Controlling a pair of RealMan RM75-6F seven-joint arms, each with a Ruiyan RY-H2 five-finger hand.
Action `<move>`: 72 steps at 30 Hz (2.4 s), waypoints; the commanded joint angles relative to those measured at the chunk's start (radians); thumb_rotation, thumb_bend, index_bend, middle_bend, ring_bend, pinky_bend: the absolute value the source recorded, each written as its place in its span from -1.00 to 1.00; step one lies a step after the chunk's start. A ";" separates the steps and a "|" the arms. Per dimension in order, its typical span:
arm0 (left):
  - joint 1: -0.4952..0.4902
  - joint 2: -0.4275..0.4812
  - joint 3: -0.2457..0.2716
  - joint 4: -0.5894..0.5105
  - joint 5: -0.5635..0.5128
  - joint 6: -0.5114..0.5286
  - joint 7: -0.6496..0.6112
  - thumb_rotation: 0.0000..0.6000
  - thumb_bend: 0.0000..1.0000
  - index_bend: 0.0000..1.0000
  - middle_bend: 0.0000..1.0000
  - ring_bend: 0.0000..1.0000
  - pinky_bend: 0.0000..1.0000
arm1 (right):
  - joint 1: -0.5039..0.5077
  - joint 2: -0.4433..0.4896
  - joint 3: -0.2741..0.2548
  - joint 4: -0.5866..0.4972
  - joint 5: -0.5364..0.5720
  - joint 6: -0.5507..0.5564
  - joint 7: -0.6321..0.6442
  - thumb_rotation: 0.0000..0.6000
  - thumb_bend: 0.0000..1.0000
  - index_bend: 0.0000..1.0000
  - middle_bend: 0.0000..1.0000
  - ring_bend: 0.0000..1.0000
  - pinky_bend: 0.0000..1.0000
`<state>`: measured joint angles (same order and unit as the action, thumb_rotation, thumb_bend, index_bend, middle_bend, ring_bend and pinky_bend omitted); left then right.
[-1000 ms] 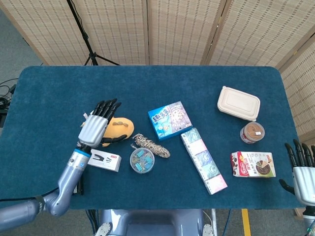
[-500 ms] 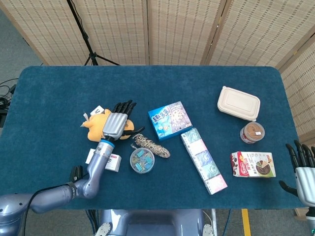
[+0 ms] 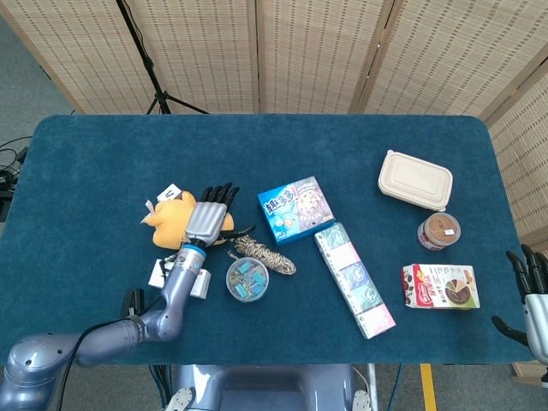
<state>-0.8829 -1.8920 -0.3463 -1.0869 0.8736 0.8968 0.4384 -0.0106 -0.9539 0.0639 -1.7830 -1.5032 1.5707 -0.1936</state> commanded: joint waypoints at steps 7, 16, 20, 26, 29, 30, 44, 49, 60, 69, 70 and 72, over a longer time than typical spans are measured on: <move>0.045 0.058 0.038 -0.007 0.006 0.009 -0.018 -1.00 -1.00 -1.00 -1.00 -1.00 -1.00 | 0.002 -0.004 -0.003 -0.004 -0.010 -0.002 -0.006 1.00 -1.00 -1.00 -1.00 -1.00 -1.00; 0.072 0.079 0.064 0.073 0.084 -0.003 -0.140 -1.00 -1.00 -1.00 -1.00 -1.00 -1.00 | -0.002 -0.005 -0.006 -0.010 -0.016 0.004 -0.015 1.00 -1.00 -1.00 -1.00 -1.00 -1.00; 0.081 0.068 0.078 0.142 0.141 -0.010 -0.233 -1.00 -1.00 -1.00 -1.00 -1.00 -1.00 | -0.002 -0.005 -0.007 -0.010 -0.018 0.004 -0.016 1.00 -1.00 -1.00 -1.00 -1.00 -1.00; 0.097 0.058 0.095 0.225 0.220 0.005 -0.356 -1.00 -1.00 -1.00 -1.00 -1.00 -1.00 | -0.003 -0.003 -0.009 -0.010 -0.020 0.003 -0.013 1.00 -1.00 -1.00 -1.00 -1.00 -1.00; 0.105 0.061 0.106 0.253 0.253 0.015 -0.398 -1.00 -1.00 -1.00 -1.00 -1.00 -1.00 | -0.003 -0.002 -0.009 -0.012 -0.022 0.003 -0.012 1.00 -1.00 -1.00 -1.00 -1.00 -1.00; 0.110 0.064 0.110 0.254 0.268 0.025 -0.414 -1.00 -1.00 -1.00 -1.00 -1.00 -1.00 | -0.004 -0.001 -0.010 -0.013 -0.024 0.005 -0.011 1.00 -1.00 -1.00 -1.00 -1.00 -1.00; 0.148 0.175 0.121 -0.016 0.437 0.207 -0.514 -1.00 -1.00 -1.00 -1.00 -1.00 -1.00 | -0.009 0.007 -0.014 -0.020 -0.041 0.015 0.003 1.00 -1.00 -1.00 -1.00 -1.00 -1.00; 0.134 0.163 0.112 -0.089 0.482 0.255 -0.499 -1.00 -1.00 -1.00 -1.00 -1.00 -1.00 | -0.009 0.010 -0.014 -0.020 -0.041 0.014 0.007 1.00 -1.00 -1.00 -1.00 -1.00 -1.00; 0.061 -0.050 0.087 0.135 0.523 0.297 -0.571 -1.00 -1.00 -1.00 -1.00 -1.00 -1.00 | -0.012 0.021 -0.009 -0.018 -0.035 0.020 0.030 1.00 -1.00 -1.00 -1.00 -1.00 -1.00; 0.036 -0.161 0.087 0.382 0.500 0.225 -0.725 -1.00 -1.00 -1.00 -1.00 -1.00 -1.00 | -0.011 0.026 -0.010 -0.023 -0.044 0.020 0.041 1.00 -1.00 -1.00 -1.00 -1.00 -1.00; 0.035 -0.168 0.087 0.398 0.498 0.217 -0.732 -1.00 -1.00 -1.00 -1.00 -1.00 -1.00 | -0.011 0.025 -0.011 -0.024 -0.046 0.020 0.040 1.00 -1.00 -1.00 -1.00 -1.00 -1.00; 0.032 -0.178 0.087 0.428 0.494 0.204 -0.749 -1.00 -1.00 -1.00 -1.00 -1.00 -1.00 | -0.011 0.025 -0.012 -0.025 -0.046 0.019 0.039 1.00 -1.00 -1.00 -1.00 -1.00 -1.00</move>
<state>-0.8433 -2.0518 -0.2587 -0.6857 1.3750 1.1201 -0.2886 -0.0218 -0.9287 0.0521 -1.8081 -1.5495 1.5900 -0.1545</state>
